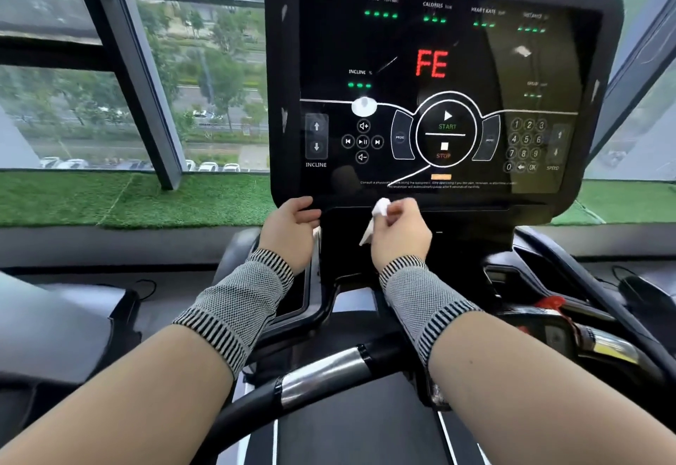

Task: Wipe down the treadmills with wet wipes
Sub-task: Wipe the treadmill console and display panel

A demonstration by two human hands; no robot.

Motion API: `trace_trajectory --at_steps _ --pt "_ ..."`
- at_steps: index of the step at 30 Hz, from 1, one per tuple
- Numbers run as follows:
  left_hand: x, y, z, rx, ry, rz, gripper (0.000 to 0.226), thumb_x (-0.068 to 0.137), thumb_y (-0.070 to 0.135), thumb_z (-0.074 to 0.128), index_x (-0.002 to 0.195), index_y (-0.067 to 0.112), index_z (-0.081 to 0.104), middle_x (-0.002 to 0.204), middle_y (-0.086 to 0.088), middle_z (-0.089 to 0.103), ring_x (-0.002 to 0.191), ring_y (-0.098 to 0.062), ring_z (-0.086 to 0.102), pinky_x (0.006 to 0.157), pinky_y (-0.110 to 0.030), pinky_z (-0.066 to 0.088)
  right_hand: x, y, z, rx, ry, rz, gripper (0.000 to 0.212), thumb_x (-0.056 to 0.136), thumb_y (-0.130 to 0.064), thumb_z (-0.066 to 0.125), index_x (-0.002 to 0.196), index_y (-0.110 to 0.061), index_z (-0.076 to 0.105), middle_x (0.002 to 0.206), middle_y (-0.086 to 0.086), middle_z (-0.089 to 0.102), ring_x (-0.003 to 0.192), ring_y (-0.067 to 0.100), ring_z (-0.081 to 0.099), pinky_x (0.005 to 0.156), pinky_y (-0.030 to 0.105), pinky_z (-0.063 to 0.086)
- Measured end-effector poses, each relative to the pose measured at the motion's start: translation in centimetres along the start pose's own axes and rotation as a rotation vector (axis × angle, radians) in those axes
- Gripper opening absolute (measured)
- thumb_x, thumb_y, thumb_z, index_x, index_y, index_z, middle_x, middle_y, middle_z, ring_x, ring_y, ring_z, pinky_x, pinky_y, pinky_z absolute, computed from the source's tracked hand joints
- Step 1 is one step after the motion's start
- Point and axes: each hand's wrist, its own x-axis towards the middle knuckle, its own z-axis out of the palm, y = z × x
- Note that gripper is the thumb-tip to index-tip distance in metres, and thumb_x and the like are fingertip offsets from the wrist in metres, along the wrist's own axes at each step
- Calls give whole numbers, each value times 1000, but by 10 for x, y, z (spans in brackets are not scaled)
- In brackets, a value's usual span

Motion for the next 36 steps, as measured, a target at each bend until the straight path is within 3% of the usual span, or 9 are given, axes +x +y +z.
trace_trajectory --at_steps 8,12,15,20,24,27,29,33,36 --pt "-5 3 -5 -20 -33 0 46 93 -10 40 135 9 47 123 -6 62 105 -12 59 81 -18 48 -25 -21 32 -252 -255 -303 12 92 -14 47 100 -18 56 105 0 54 90 19 53 70 24 33" --pt "-3 2 -7 -21 -58 -12 50 92 -14 36 134 9 47 121 -5 60 102 -8 59 60 -7 49 -5 1 12 -56 18 -26 5 90 -19 56 95 -18 56 101 4 63 96 23 60 82 29 42" --pt "-1 1 -7 -18 -56 -9 49 92 -13 38 134 10 48 120 -4 61 101 -7 59 60 -7 49 -3 -3 8 17 53 65 4 92 -20 55 96 -21 54 99 -1 62 90 16 59 74 25 42" --pt "-3 3 -7 -27 -40 -4 43 93 -10 42 131 8 50 117 -5 63 96 -9 62 71 -13 48 -21 -35 28 -192 -193 -292 12 93 -17 51 101 -18 59 98 -4 50 87 13 47 74 20 33" --pt "-5 1 -15 -34 7 7 35 90 -8 46 120 6 57 110 -6 68 91 -13 67 79 -26 55 -24 -37 31 173 -338 -117 8 90 -22 61 83 -21 64 82 -4 64 74 12 59 70 25 48" --pt "-6 -4 -24 -12 -44 -22 31 82 10 59 113 11 65 102 -5 72 94 -23 69 87 -46 55 -25 -31 19 620 -502 198 16 88 -4 57 78 -14 63 77 9 67 73 22 64 77 43 58" --pt "-8 -4 -26 51 -110 -22 33 70 24 64 102 18 70 93 -3 74 92 -23 70 87 -46 56 -26 -28 14 665 -568 249 19 88 3 53 80 -11 62 75 9 65 72 22 64 76 44 57" --pt "-12 0 -20 170 -91 27 4 80 17 67 85 18 68 88 -8 72 83 -23 68 81 -36 56 -26 -23 14 433 -409 117 11 84 -10 63 83 -20 59 78 1 65 73 17 62 66 33 55" --pt "-10 3 -16 224 -35 105 5 82 16 68 81 17 64 79 -3 69 70 -14 61 70 -32 52 -29 -21 7 189 -210 -62 7 84 -26 66 83 -25 59 78 -10 61 67 4 57 59 16 43"
